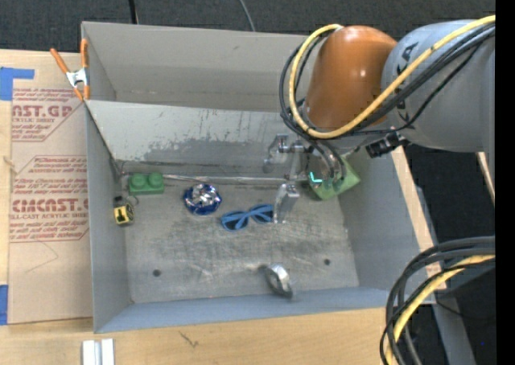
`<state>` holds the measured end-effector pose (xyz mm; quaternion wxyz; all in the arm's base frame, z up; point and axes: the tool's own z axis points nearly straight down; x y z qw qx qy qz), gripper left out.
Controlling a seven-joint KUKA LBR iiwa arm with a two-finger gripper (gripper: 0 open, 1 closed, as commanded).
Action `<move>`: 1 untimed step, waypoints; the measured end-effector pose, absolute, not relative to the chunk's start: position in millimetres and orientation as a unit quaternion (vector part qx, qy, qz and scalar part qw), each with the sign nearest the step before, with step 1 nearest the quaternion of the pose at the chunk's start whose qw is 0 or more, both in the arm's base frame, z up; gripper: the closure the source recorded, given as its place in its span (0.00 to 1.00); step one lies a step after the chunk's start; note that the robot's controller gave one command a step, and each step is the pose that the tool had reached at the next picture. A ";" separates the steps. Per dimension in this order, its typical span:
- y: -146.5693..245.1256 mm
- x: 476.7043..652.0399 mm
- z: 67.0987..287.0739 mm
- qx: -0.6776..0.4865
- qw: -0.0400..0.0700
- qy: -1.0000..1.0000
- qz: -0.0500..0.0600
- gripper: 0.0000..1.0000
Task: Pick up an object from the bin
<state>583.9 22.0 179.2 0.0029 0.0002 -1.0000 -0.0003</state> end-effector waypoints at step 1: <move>39.7 592.7 71.2 0.045 -0.005 -0.999 0.000 0.00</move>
Offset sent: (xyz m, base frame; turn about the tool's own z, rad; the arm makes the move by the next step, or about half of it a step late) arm 0.0055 0.0176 -0.1092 -0.0902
